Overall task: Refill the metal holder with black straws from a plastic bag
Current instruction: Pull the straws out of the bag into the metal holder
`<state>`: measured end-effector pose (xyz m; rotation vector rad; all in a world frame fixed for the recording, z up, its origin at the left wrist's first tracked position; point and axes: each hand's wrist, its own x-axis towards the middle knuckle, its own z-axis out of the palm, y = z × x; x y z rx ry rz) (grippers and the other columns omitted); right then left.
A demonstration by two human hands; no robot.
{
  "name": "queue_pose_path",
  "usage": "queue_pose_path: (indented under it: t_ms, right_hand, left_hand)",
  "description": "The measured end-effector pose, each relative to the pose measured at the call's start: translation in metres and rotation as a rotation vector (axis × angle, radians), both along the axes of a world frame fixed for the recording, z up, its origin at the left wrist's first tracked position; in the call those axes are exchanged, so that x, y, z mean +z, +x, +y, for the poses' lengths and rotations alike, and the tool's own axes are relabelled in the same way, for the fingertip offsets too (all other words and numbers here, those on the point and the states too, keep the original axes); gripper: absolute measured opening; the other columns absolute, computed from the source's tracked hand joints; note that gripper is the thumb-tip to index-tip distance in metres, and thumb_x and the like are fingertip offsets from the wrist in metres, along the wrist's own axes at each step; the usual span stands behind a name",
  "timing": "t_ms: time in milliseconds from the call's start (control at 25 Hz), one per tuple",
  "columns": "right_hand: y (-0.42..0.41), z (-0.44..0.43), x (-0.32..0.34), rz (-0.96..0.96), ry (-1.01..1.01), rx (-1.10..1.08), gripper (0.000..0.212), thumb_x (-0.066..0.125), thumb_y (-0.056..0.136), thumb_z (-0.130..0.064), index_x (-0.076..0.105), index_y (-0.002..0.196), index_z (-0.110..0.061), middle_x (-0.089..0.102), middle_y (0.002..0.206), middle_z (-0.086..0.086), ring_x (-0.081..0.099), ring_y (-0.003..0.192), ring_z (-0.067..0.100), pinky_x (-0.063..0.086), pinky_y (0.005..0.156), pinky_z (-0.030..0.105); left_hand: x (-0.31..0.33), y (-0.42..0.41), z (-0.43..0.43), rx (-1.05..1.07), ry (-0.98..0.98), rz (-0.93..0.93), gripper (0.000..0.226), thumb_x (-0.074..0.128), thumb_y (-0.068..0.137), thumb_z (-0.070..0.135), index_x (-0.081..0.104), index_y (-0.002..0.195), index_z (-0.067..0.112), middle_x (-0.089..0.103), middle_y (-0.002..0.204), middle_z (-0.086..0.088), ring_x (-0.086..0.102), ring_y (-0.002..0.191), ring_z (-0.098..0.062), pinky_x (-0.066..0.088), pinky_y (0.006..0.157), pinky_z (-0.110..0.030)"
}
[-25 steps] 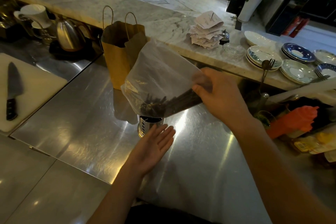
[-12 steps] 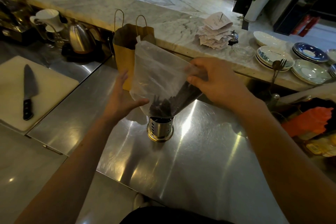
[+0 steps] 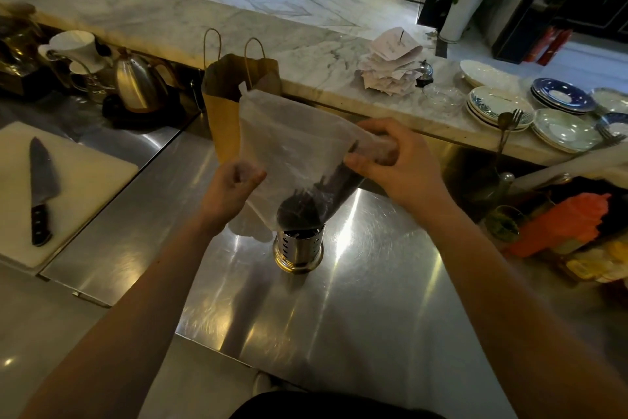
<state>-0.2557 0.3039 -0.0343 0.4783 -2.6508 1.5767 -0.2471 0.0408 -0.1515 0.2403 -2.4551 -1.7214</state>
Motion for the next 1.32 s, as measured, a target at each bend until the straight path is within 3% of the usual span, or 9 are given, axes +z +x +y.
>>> queue_pose_path:
  t_ms: [120,320,520,720,920,1040,1120,1240,1320]
  right_hand:
    - [0.006,0.002,-0.030,-0.143,-0.089,-0.011,0.039,0.076,0.079,-0.016,0.057,0.112,-0.023,0.064,0.099,-0.016,0.061,0.086,-0.016,0.050,0.070,0.007]
    - [0.004,-0.009,-0.069,-0.235,0.047,-0.024,0.028,0.069,0.087,-0.020,0.064,0.114,-0.018,0.070,0.109,-0.004,0.066,0.092,0.006,0.056,0.089,0.034]
    - [0.007,-0.017,-0.063,-0.114,0.029,-0.032,0.021,0.064,0.091,-0.014,0.061,0.103,-0.031,0.065,0.100,-0.016,0.063,0.087,-0.001,0.054,0.086,0.026]
    - [0.009,-0.020,-0.069,-0.099,0.078,-0.083,0.020,0.063,0.091,-0.019,0.066,0.111,-0.019,0.070,0.108,-0.004,0.066,0.100,0.014,0.054,0.093,0.040]
    - [0.009,-0.022,-0.067,-0.130,0.143,-0.047,0.027,0.066,0.088,-0.030,0.065,0.112,-0.017,0.064,0.100,-0.010,0.059,0.087,0.003,0.048,0.080,0.019]
    - [0.005,-0.028,-0.071,-0.122,0.184,-0.052,0.012,0.065,0.090,-0.030,0.067,0.089,-0.019,0.064,0.079,-0.008,0.059,0.071,0.004,0.043,0.069,0.016]
    - [0.005,-0.027,-0.070,-0.083,0.171,-0.086,0.016,0.065,0.090,-0.027,0.061,0.074,-0.027,0.060,0.070,-0.011,0.059,0.067,0.004,0.042,0.067,0.014]
    - [0.005,-0.026,-0.065,-0.054,0.120,-0.073,0.007,0.067,0.088,-0.026,0.066,0.090,-0.020,0.066,0.084,-0.011,0.059,0.074,0.000,0.042,0.072,0.008]
    - [0.005,-0.025,-0.064,-0.037,0.125,-0.069,0.019,0.066,0.089,-0.027,0.068,0.104,-0.016,0.069,0.098,-0.007,0.062,0.085,0.004,0.042,0.077,0.008]
  left_hand:
    - [-0.001,0.000,0.000,0.001,0.049,0.020,0.009,0.060,0.095,0.022,0.061,0.086,0.026,0.065,0.092,0.001,0.062,0.088,-0.011,0.049,0.079,-0.028]
    - [0.000,0.000,0.001,0.034,0.071,0.011,0.010,0.059,0.095,0.022,0.062,0.085,0.024,0.066,0.090,0.000,0.064,0.086,-0.011,0.050,0.079,-0.029]
    - [-0.001,0.003,-0.006,0.067,0.142,0.039,0.009,0.062,0.094,0.025,0.065,0.087,0.019,0.069,0.097,-0.014,0.067,0.095,-0.030,0.054,0.089,-0.047]
    - [-0.006,0.007,-0.006,0.085,0.146,0.023,0.011,0.063,0.093,0.027,0.067,0.090,0.017,0.070,0.097,-0.012,0.067,0.095,-0.028,0.053,0.091,-0.053]
    - [-0.006,0.014,-0.003,0.098,0.165,0.011,0.008,0.064,0.092,0.027,0.066,0.087,0.021,0.070,0.095,-0.009,0.067,0.094,-0.026,0.053,0.093,-0.053]
    - [-0.004,0.017,-0.003,0.097,0.166,0.004,0.008,0.064,0.092,0.027,0.065,0.086,0.022,0.069,0.095,-0.009,0.067,0.095,-0.026,0.053,0.093,-0.053]
    - [-0.003,0.017,-0.004,0.096,0.162,0.003,0.011,0.064,0.091,0.030,0.065,0.089,0.020,0.069,0.099,-0.012,0.067,0.097,-0.028,0.053,0.093,-0.054]
    - [-0.002,0.016,-0.008,0.122,0.157,0.005,0.013,0.064,0.091,0.033,0.064,0.088,0.020,0.069,0.095,-0.009,0.067,0.095,-0.027,0.053,0.092,-0.055]
    - [-0.002,0.015,-0.009,0.121,0.149,0.004,0.017,0.064,0.091,0.036,0.066,0.091,0.019,0.070,0.095,-0.007,0.068,0.094,-0.026,0.053,0.092,-0.056]
